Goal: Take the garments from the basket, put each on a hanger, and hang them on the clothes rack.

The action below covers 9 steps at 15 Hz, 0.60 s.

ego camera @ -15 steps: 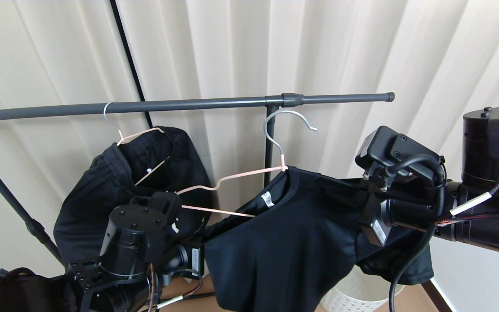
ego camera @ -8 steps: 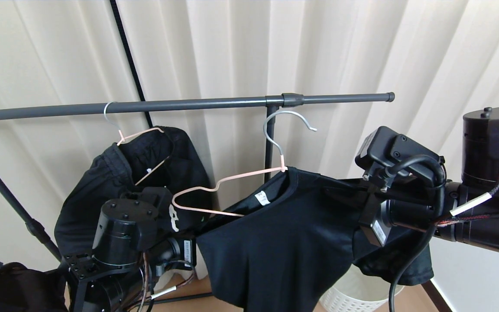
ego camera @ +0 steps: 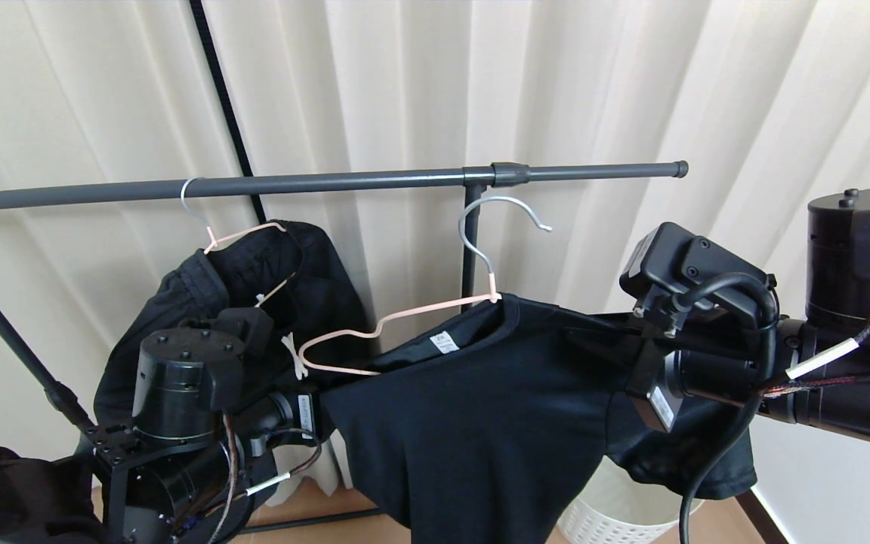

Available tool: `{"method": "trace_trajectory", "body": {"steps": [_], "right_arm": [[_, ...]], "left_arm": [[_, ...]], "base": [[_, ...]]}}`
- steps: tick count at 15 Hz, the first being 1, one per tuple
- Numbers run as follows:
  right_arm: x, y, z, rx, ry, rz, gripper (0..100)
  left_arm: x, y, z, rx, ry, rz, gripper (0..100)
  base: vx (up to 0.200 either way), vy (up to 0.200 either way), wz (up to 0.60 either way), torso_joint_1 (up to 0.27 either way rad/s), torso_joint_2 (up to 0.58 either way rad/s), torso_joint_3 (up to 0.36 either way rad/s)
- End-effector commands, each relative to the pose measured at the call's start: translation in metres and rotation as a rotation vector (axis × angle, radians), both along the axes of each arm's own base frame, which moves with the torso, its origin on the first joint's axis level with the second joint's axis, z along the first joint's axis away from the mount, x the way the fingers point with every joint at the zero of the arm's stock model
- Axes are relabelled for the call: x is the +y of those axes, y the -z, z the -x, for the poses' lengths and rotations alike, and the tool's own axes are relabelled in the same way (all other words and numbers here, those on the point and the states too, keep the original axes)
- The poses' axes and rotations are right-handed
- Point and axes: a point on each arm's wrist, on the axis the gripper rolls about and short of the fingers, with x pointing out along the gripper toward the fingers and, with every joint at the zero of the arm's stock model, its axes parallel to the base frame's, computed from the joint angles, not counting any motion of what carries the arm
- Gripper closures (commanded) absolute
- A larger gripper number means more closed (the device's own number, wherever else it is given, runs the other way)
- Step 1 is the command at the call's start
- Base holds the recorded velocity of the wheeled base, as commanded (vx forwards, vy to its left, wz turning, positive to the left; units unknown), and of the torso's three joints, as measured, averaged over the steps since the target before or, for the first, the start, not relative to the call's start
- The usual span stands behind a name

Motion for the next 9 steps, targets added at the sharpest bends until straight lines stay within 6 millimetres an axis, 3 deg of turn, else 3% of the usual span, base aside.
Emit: {"method": "trace_trajectory", "body": {"steps": [1, 9], "right_arm": [[-0.001, -0.001, 0.001, -0.005, 0.000, -0.003, 100], [-0.005, 0.004, -0.001, -0.011, 0.010, 0.042, 100]], "left_arm": [[0.007, -0.009, -0.001, -0.032, -0.023, 0.010, 100], [0.026, -0.030, 0.002, -0.105, -0.037, 0.023, 100]], "base": [[0.000, 0.000, 0.00, 0.000, 0.00, 0.000], [0.000, 0.000, 0.00, 0.000, 0.00, 0.000]]}}
